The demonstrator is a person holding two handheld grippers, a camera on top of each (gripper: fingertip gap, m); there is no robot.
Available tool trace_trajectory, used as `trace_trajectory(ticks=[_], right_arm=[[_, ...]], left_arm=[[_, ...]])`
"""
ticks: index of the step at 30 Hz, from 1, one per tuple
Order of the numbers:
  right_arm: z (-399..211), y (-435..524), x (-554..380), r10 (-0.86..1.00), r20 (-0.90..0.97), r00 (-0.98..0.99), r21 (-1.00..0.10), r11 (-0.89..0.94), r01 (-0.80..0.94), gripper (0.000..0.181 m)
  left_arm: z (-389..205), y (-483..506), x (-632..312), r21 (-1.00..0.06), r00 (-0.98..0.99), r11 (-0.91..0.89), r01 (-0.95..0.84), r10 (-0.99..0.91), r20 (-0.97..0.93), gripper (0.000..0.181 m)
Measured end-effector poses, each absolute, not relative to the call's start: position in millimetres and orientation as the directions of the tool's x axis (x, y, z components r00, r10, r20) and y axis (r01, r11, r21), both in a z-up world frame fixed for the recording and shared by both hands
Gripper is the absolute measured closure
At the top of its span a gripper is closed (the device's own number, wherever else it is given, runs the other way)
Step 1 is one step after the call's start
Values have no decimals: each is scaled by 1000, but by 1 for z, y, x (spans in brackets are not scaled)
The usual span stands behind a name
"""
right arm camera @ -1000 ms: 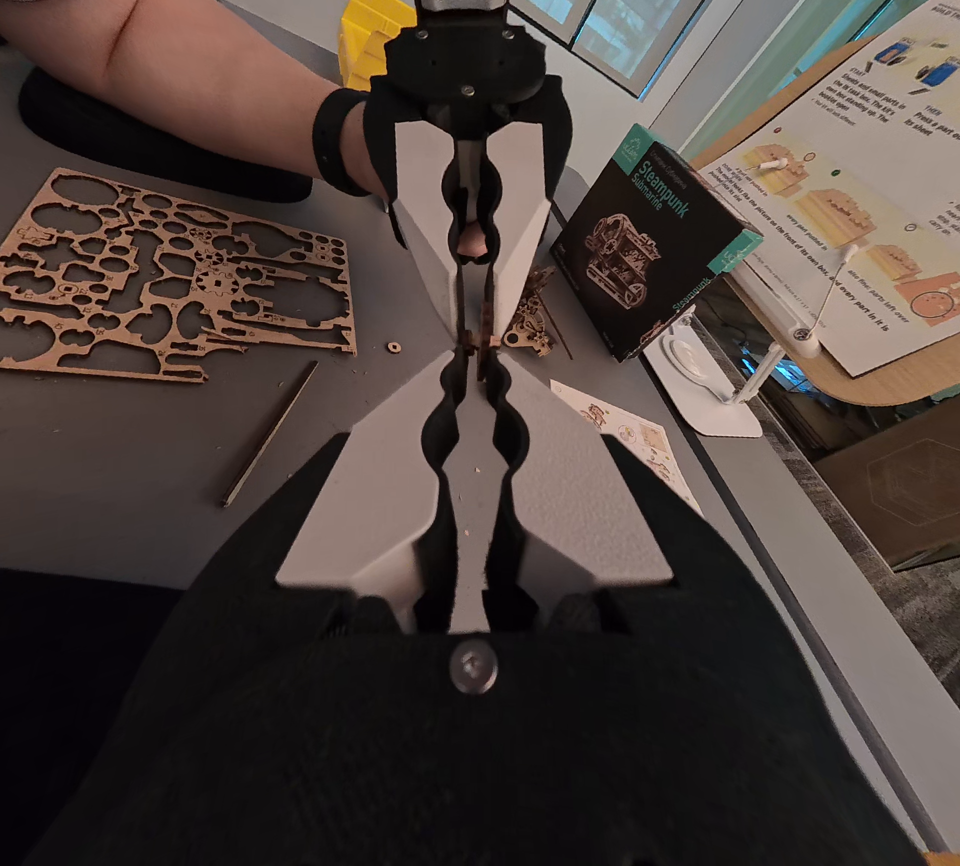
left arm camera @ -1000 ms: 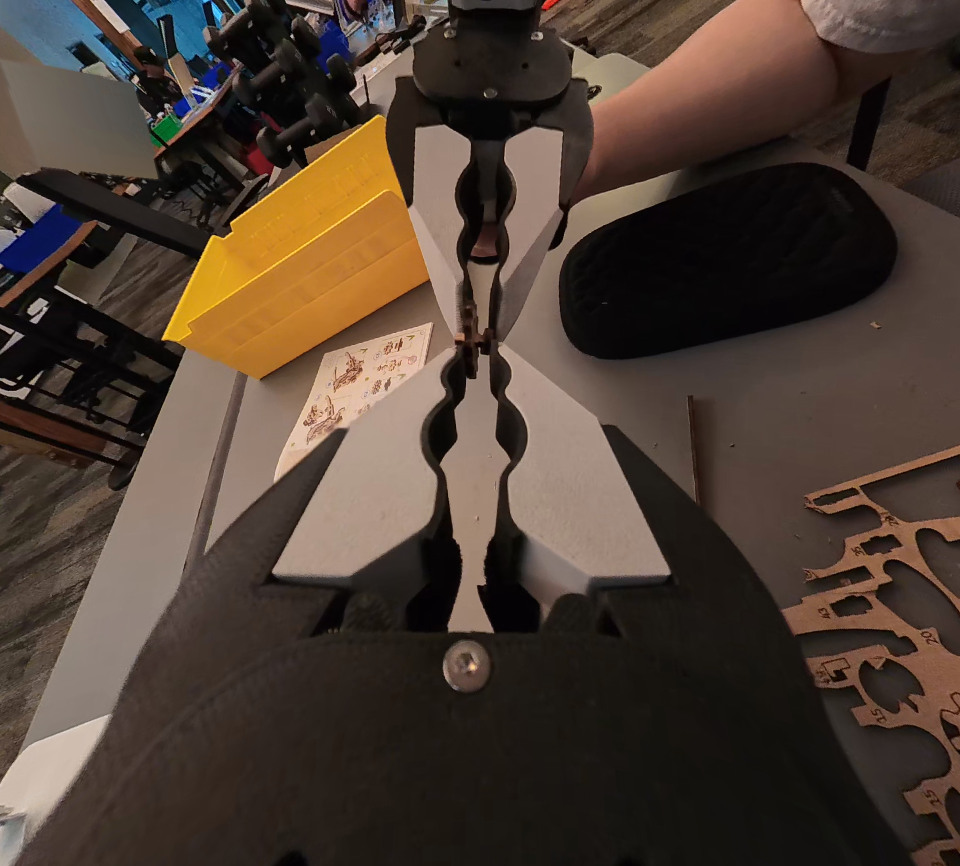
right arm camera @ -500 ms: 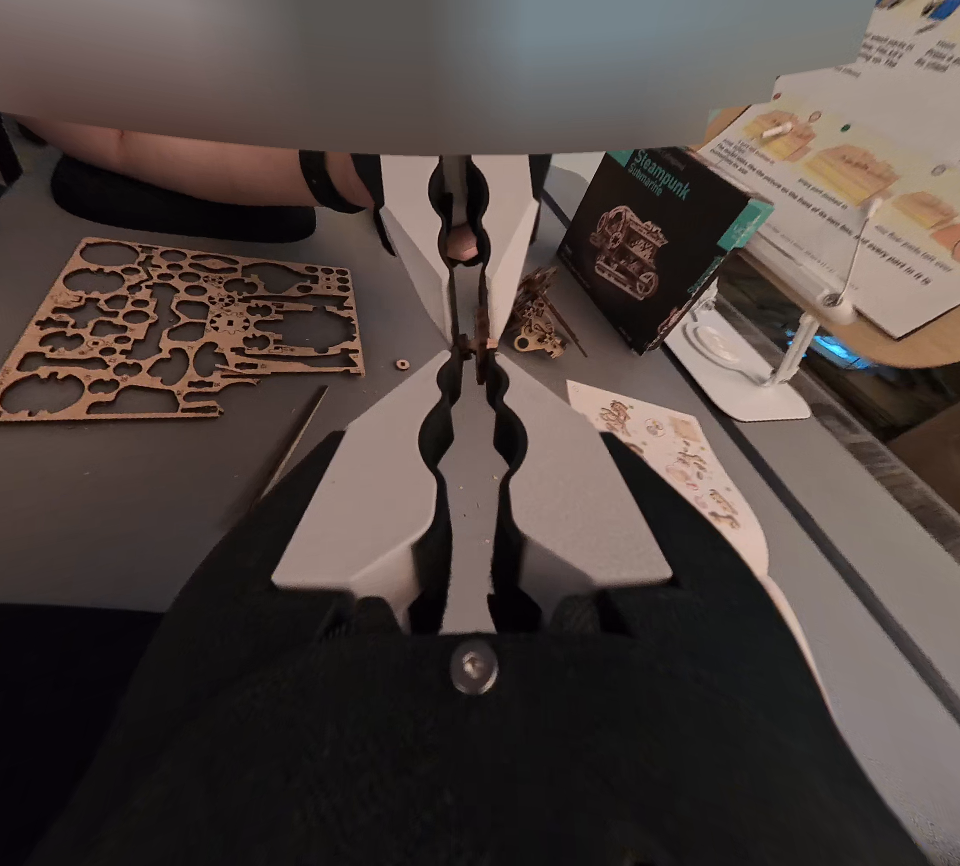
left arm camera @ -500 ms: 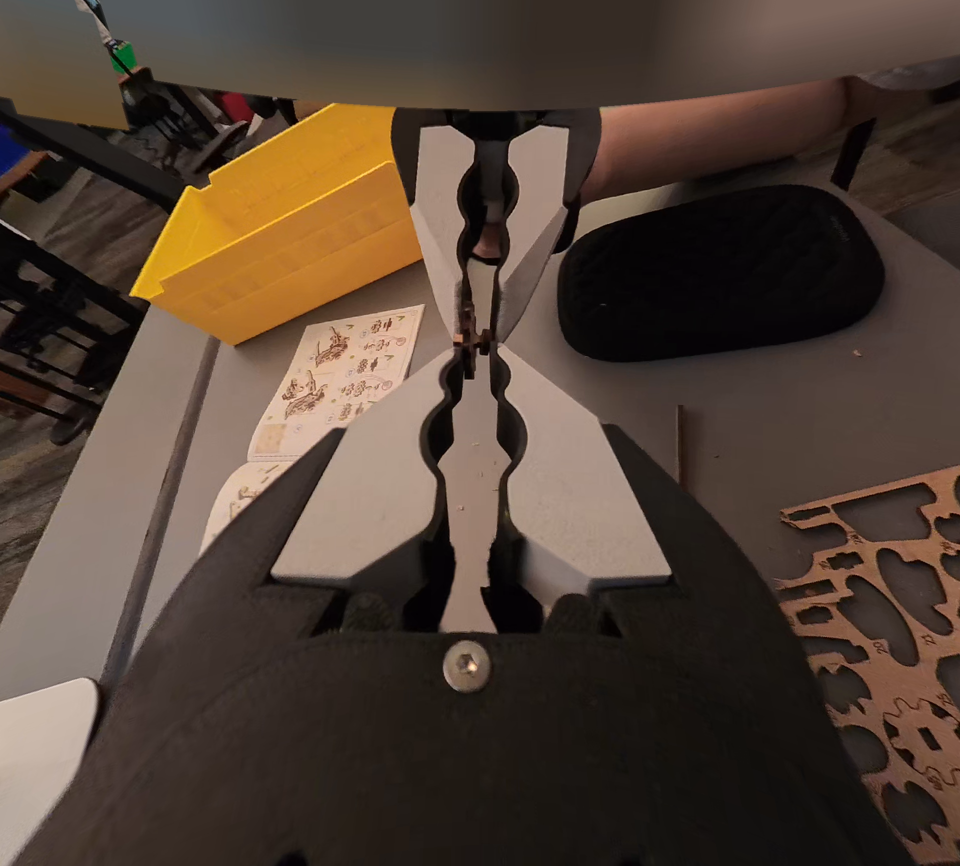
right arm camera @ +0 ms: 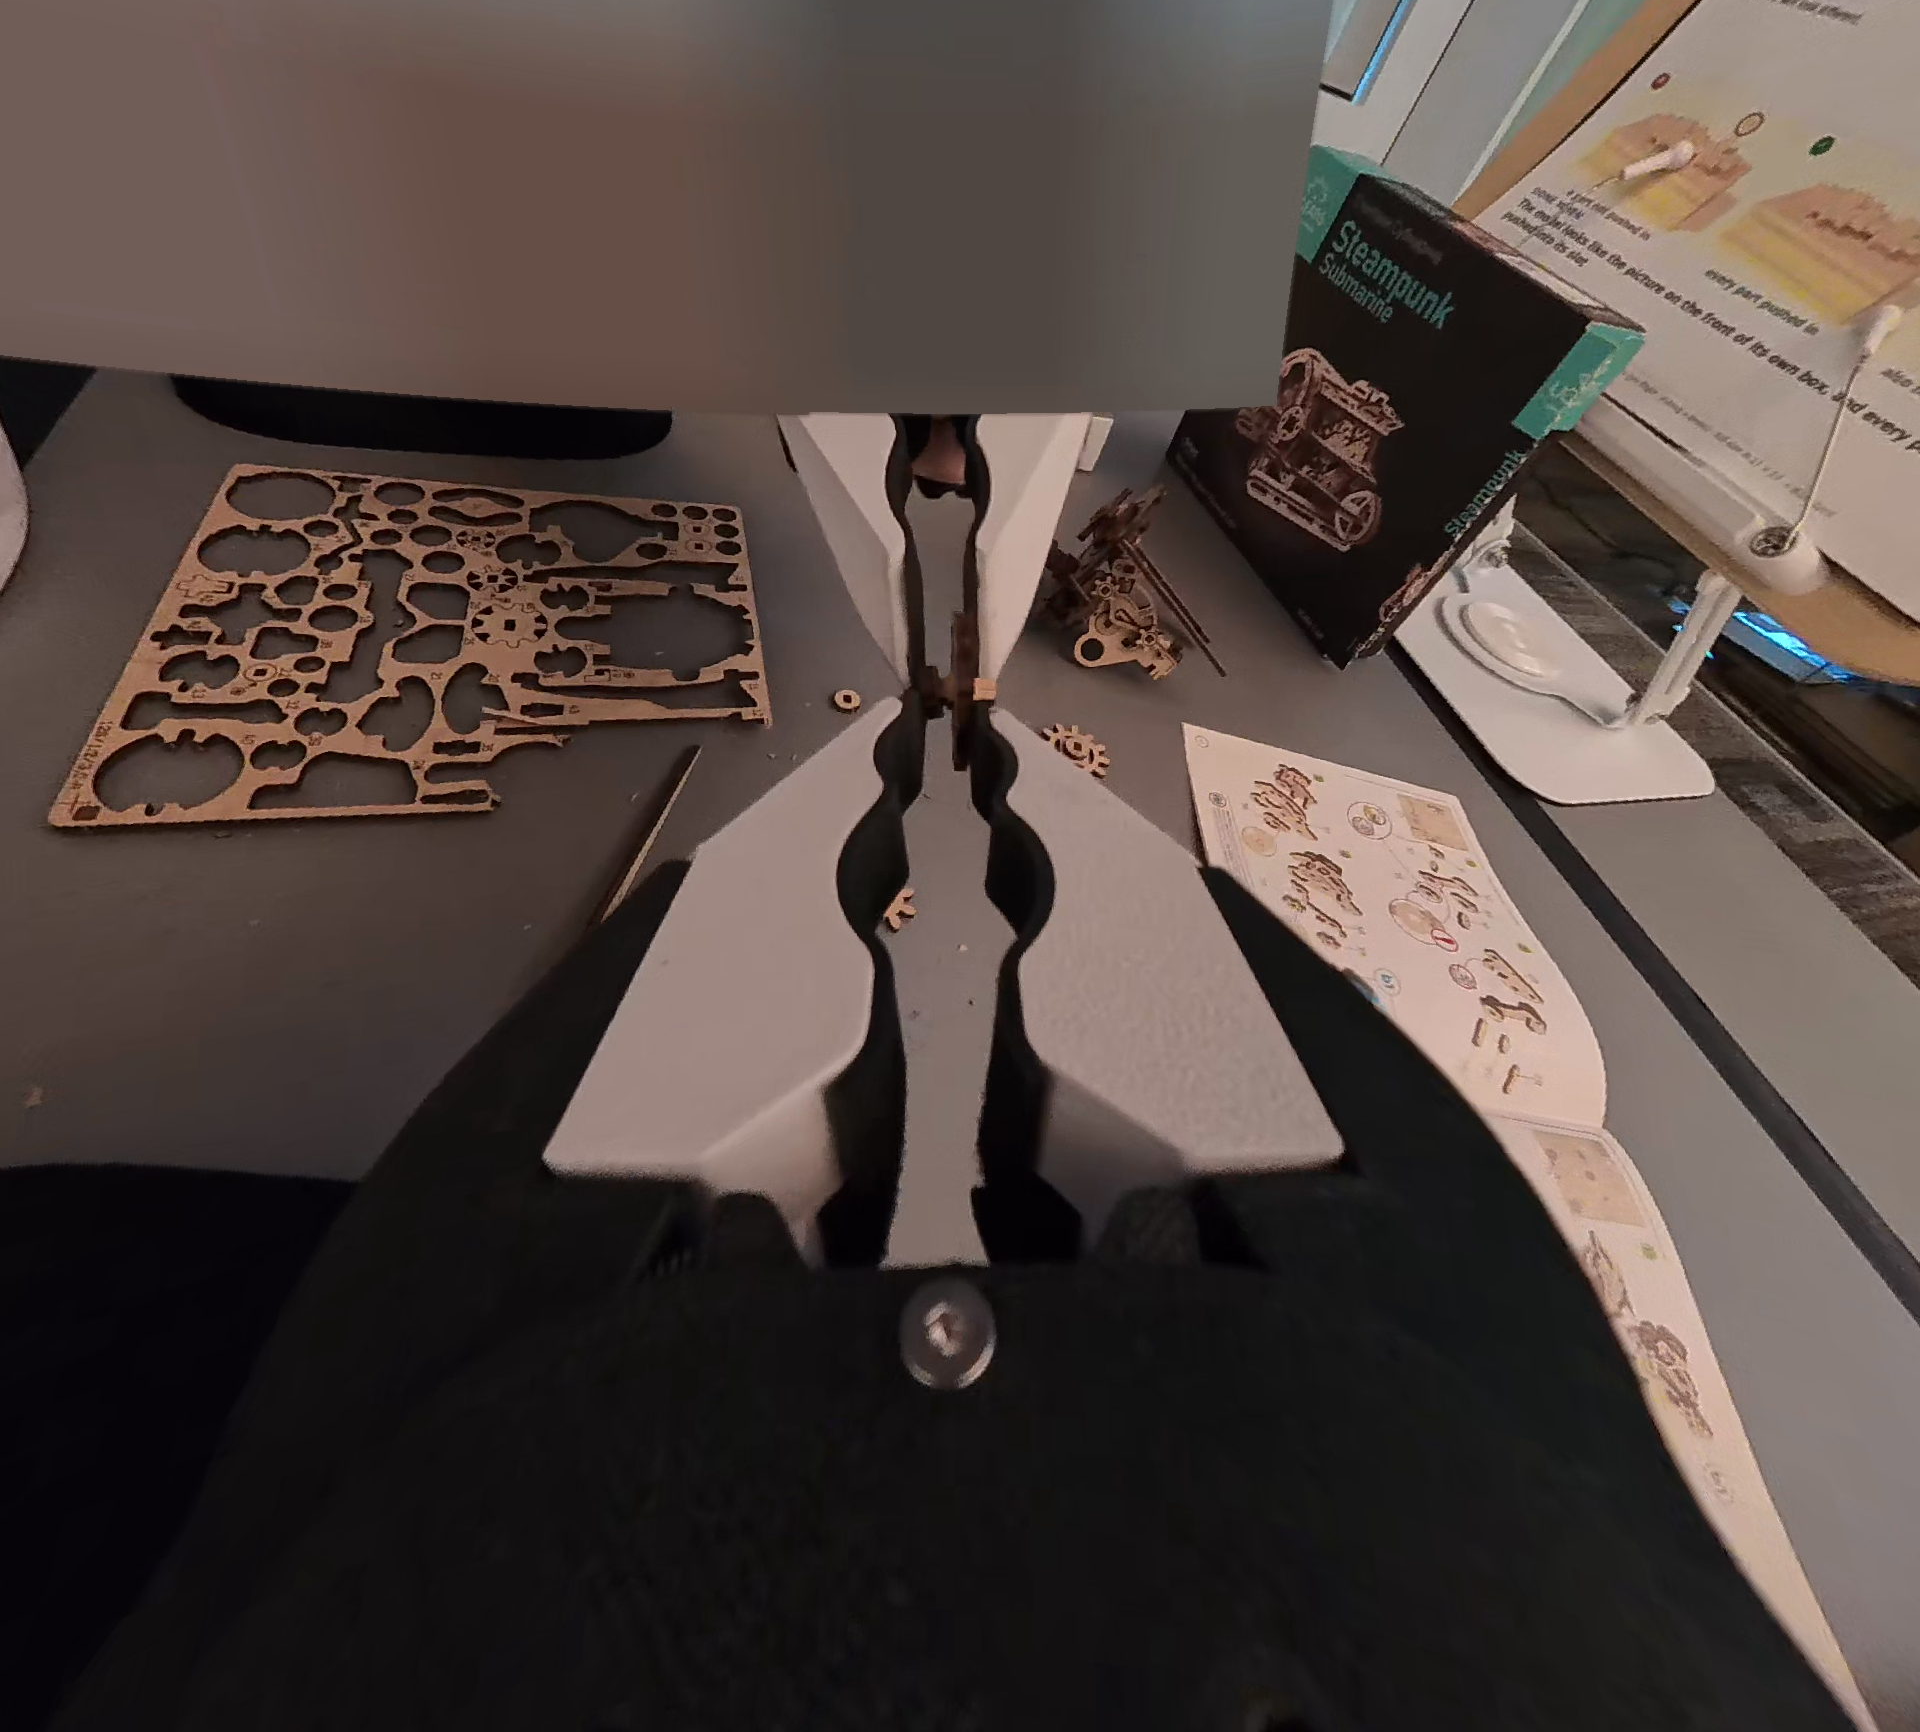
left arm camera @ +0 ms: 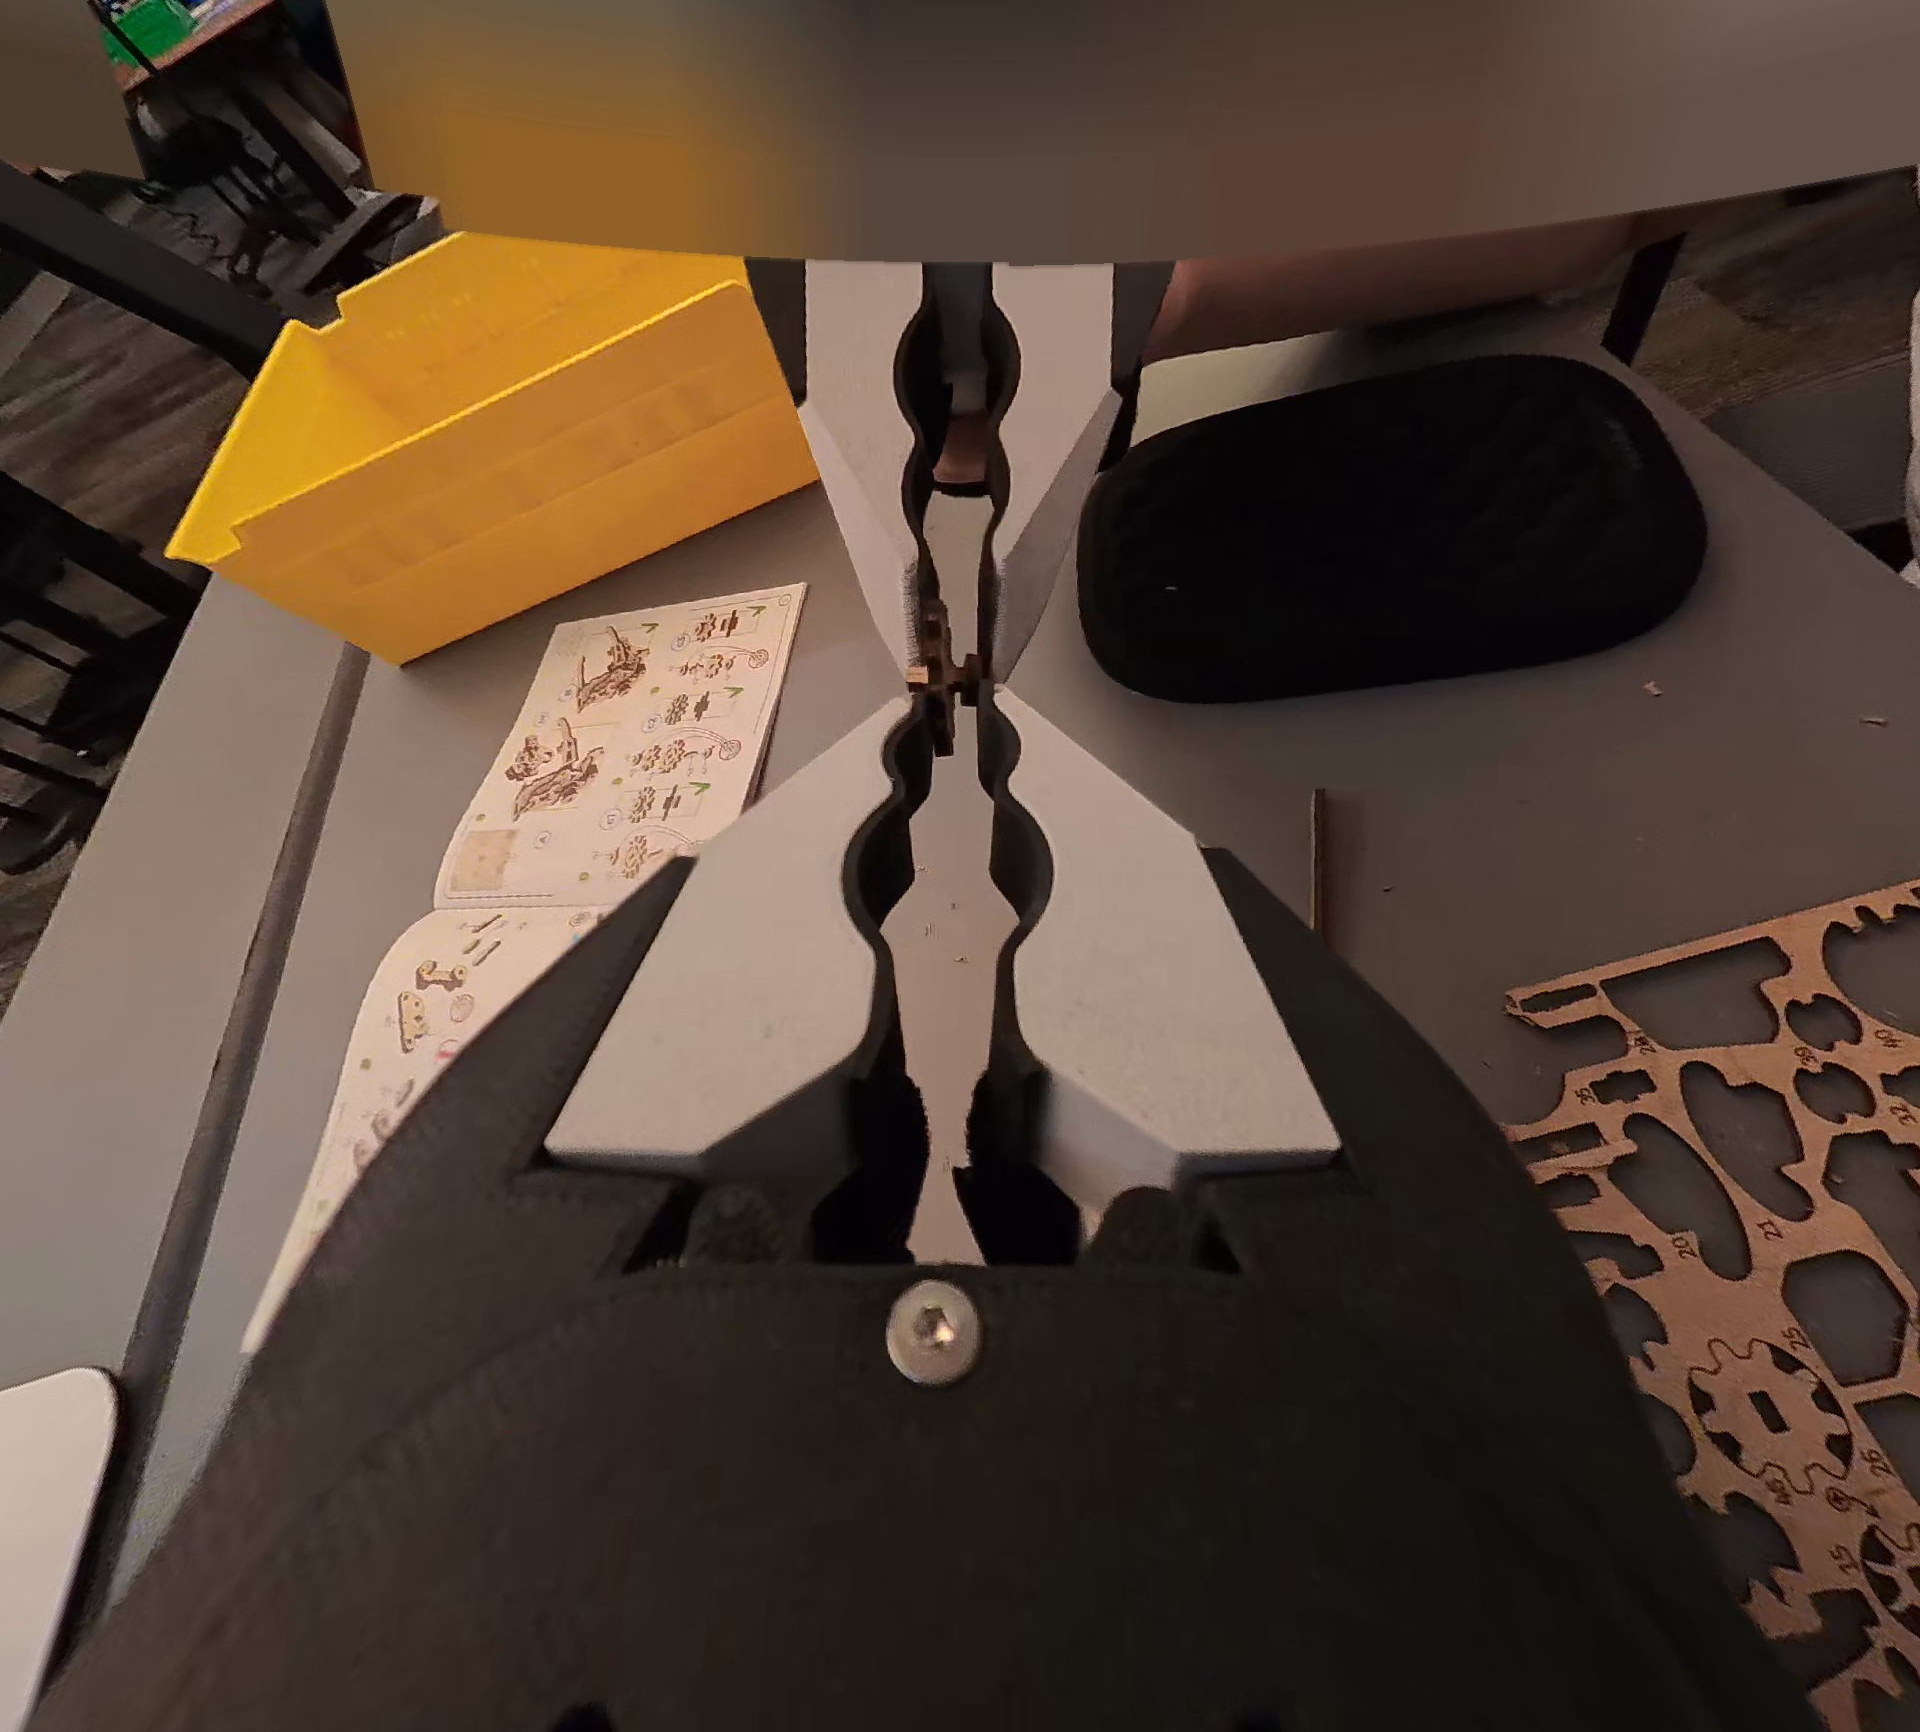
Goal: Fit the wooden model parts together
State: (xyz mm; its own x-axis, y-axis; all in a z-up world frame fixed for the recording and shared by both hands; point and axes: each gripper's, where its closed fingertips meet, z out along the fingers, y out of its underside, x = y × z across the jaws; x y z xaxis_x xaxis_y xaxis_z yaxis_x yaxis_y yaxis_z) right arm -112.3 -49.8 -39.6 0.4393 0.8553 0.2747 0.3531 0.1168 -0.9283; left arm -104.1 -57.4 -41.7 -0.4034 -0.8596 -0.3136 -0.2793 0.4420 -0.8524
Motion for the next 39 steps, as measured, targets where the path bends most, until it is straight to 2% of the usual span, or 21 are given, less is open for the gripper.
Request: trace_trajectory(ticks=[9,13,18,22,26,29,34,39], right_arm=[[-52,-48,-111,870,250,425,-922,80,378,176],[-36,-50,-112,880,221,421,-957,113,267,176],[-30,-51,-111,881,207,425,-967,119,224,176],[-32,-46,-106,888,142,437,-976,53,209,173],[-29,-45,-106,854,235,463,-958,124,259,166],[-33,-43,-106,845,260,468,-947,127,296,170],[-29,-43,-104,859,216,464,-964,111,242,171],[-27,-44,-103,837,278,471,-949,162,271,172]], left_arm=[[-53,-55,-103,-849,-410,416,-325,-871,-270,175],[-37,-57,-104,-904,-410,334,-267,-888,-207,175],[-31,-58,-104,-918,-402,317,-239,-893,-204,175],[-35,-53,-101,-923,-385,212,-322,-920,-77,176],[-40,-50,-101,-911,-369,186,-368,-928,-41,176],[-44,-51,-101,-899,-374,203,-387,-926,-48,176],[-40,-51,-100,-906,-368,209,-368,-928,-65,176],[-37,-51,-98,-887,-341,293,-356,-925,-168,176]])
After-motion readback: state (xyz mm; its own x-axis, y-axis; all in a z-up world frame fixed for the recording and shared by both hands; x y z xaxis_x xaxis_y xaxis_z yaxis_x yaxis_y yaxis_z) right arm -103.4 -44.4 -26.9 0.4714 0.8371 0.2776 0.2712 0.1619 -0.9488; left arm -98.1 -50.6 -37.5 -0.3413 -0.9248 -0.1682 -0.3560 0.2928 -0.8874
